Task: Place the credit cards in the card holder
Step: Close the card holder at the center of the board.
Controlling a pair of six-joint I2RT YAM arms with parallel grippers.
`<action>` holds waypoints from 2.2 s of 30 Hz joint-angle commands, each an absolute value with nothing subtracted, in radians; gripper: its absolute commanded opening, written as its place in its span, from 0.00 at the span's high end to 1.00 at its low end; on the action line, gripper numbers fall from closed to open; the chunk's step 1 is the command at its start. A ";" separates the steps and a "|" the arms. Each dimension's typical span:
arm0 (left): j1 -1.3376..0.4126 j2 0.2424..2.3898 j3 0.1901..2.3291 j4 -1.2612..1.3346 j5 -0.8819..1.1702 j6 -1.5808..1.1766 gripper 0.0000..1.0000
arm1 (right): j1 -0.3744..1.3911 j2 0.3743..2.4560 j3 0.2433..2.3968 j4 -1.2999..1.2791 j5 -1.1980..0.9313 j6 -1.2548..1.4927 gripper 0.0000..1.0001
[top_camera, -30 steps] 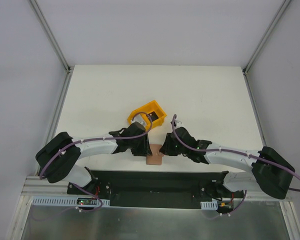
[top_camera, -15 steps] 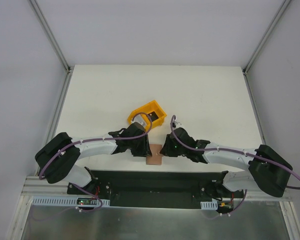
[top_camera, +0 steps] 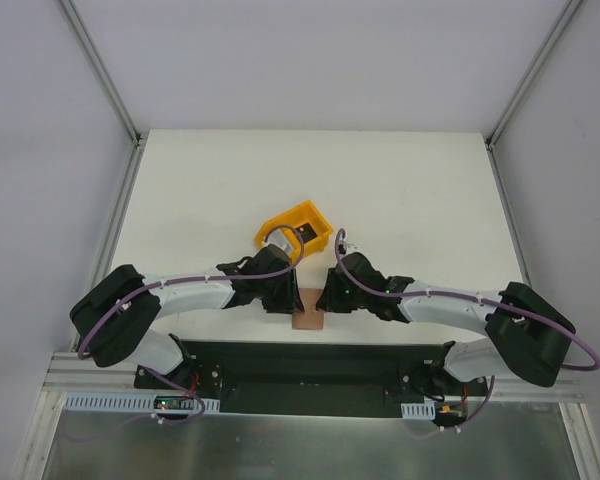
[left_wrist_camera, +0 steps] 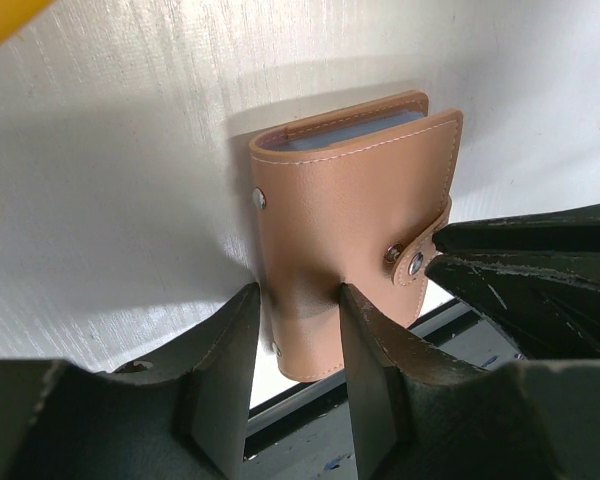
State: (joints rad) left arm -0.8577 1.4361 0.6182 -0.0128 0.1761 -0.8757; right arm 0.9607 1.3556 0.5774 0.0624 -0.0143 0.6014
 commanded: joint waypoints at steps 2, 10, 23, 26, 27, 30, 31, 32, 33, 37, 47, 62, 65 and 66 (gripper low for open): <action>-0.867 1.439 0.600 -0.026 0.190 -0.861 0.63 | 0.977 1.374 0.606 0.107 -0.023 0.615 0.80; -0.867 1.424 0.588 -0.023 0.184 -0.867 0.63 | 0.983 1.310 0.618 0.043 0.034 0.589 0.80; -0.867 1.433 0.595 -0.018 0.192 -0.859 0.64 | 0.989 1.269 0.569 0.037 0.040 0.629 0.80; -0.867 1.428 0.592 -0.018 0.193 -0.862 0.63 | 0.992 1.275 0.566 0.041 0.046 0.637 0.80; -0.868 1.430 0.591 -0.017 0.193 -0.861 0.63 | 0.992 1.279 0.566 0.043 0.046 0.640 0.80; -0.867 1.428 0.589 -0.017 0.195 -0.862 0.63 | 0.993 1.296 0.568 0.044 0.043 0.644 0.81; -0.868 1.428 0.588 -0.015 0.196 -0.862 0.63 | 0.991 1.299 0.569 0.044 0.048 0.643 0.81; -0.868 1.431 0.588 -0.015 0.196 -0.861 0.63 | 0.991 1.304 0.571 0.044 0.052 0.638 0.81; -0.867 1.430 0.588 -0.015 0.198 -0.862 0.63 | 0.991 1.307 0.572 0.044 0.058 0.635 0.81; -0.867 1.431 0.586 -0.014 0.201 -0.861 0.64 | 0.989 1.312 0.581 0.054 0.055 0.614 0.81; -0.868 1.428 0.583 -0.008 0.204 -0.864 0.64 | 0.977 1.347 0.578 0.067 0.049 0.606 0.80; -0.867 1.433 0.577 -0.005 0.210 -0.870 0.64 | 0.986 1.404 0.627 0.092 0.011 0.584 0.81; -0.867 1.436 0.577 -0.005 0.212 -0.870 0.63 | 0.991 1.401 0.635 0.089 0.014 0.571 0.81; -0.867 1.436 0.578 -0.005 0.212 -0.868 0.64 | 0.992 1.405 0.641 0.080 0.014 0.560 0.81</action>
